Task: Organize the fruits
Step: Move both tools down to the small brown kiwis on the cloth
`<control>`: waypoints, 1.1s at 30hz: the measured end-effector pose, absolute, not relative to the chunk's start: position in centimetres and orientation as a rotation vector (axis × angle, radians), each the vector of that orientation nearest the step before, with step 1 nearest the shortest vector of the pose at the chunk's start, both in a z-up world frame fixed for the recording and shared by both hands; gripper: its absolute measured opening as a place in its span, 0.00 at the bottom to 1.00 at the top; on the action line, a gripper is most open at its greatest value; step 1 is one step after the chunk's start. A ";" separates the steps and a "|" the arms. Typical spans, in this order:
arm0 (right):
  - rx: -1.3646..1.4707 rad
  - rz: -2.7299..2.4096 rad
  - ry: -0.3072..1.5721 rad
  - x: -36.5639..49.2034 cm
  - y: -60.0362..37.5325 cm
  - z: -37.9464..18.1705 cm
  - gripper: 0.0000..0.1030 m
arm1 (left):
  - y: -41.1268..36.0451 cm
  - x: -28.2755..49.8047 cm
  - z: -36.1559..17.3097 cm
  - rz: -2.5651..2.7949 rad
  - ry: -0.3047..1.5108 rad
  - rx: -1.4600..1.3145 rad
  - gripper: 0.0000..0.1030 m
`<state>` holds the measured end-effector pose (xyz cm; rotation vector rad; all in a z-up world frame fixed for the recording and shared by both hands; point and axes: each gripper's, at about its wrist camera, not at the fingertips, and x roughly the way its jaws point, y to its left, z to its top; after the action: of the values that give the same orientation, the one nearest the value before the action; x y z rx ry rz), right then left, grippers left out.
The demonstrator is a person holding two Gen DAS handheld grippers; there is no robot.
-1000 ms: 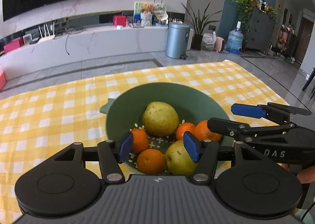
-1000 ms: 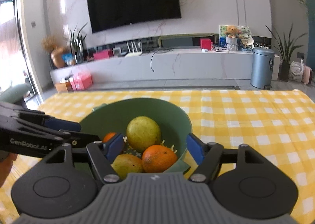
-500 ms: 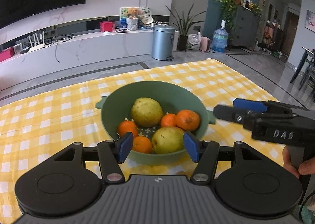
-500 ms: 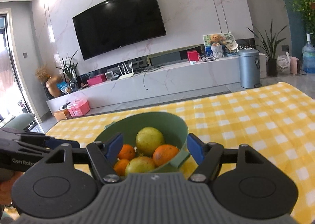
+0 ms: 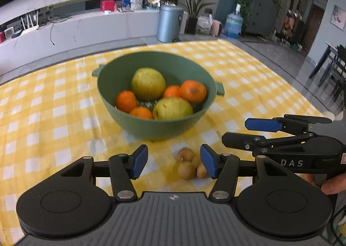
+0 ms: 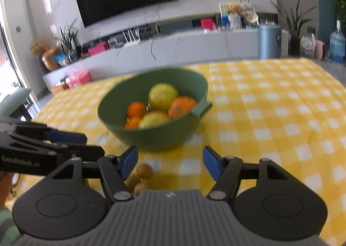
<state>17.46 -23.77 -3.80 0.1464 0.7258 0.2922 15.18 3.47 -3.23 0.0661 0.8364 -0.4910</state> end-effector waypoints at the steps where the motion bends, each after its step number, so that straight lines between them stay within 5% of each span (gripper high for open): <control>1: 0.142 0.287 0.752 17.4 -23.7 -4.1 0.59 | 3.4 15.1 -3.5 -0.499 0.852 0.073 0.63; 11: 0.166 0.289 0.936 17.7 -23.9 -6.7 0.31 | 2.5 14.4 -6.0 -0.579 0.960 0.159 0.46; 33: 0.123 0.314 0.955 18.4 -22.8 -7.6 0.26 | 0.4 16.0 -8.0 -0.594 0.917 0.253 0.42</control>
<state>18.44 -22.82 -7.64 0.1229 0.9547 0.3137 15.99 0.40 -7.97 0.2527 0.9173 -0.5936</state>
